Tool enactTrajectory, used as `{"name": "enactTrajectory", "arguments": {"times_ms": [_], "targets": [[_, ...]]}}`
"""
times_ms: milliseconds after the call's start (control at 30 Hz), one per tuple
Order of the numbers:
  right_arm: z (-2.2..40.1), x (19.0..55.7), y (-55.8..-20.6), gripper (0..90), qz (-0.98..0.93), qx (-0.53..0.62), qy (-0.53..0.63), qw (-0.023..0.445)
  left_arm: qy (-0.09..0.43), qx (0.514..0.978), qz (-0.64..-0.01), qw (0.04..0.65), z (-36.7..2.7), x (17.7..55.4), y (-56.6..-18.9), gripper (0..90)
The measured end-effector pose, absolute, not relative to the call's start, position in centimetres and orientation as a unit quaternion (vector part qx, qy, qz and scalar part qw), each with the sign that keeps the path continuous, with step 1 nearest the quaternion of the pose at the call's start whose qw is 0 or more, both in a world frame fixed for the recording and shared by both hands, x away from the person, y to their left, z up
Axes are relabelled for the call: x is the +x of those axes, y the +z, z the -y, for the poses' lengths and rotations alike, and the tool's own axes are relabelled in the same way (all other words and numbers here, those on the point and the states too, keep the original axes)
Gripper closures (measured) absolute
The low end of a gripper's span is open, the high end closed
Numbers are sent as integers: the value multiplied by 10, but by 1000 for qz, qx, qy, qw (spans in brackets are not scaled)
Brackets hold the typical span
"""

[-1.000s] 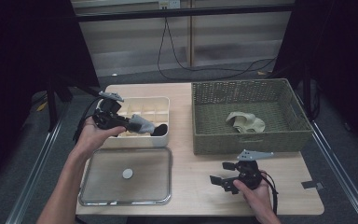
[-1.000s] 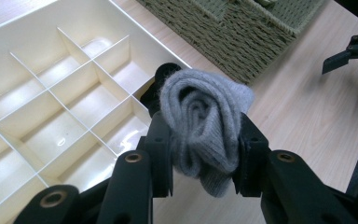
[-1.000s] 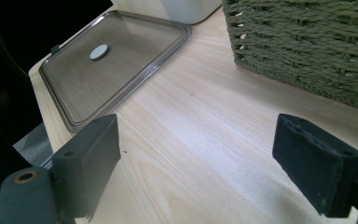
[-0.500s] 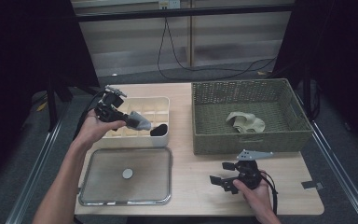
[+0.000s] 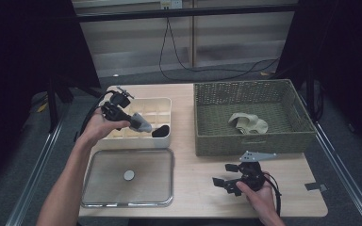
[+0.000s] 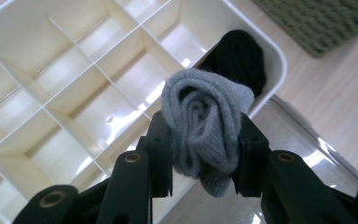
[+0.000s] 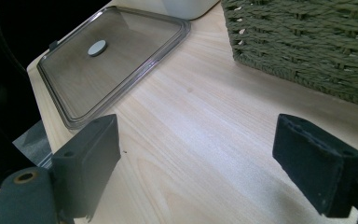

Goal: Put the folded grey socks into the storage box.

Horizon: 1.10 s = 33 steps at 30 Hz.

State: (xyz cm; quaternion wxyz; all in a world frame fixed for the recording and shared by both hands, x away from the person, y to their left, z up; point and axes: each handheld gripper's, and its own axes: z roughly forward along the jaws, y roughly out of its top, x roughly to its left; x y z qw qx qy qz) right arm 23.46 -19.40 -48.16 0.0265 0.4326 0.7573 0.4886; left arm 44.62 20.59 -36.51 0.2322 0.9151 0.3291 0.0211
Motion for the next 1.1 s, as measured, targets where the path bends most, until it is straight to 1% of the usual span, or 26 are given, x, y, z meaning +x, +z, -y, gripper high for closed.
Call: {"name": "enactTrajectory", "arguments": {"times_ms": [333,400,500,733,1100], "targets": [[193,234,-482,146,-759,434,485,23,15,925,-326,194,-201,455,-382,648],[193,234,-482,146,-759,434,484,23,11,925,-325,198,-201,455,-387,648],[193,234,-482,148,-761,434,481,23,8,928,-323,187,-200,455,-393,648],[192,235,-483,148,-762,432,482,22,1,927,-322,191,-195,456,-400,648],[191,235,-483,148,-763,434,479,20,-10,929,-324,181,-186,458,-412,651]]}}
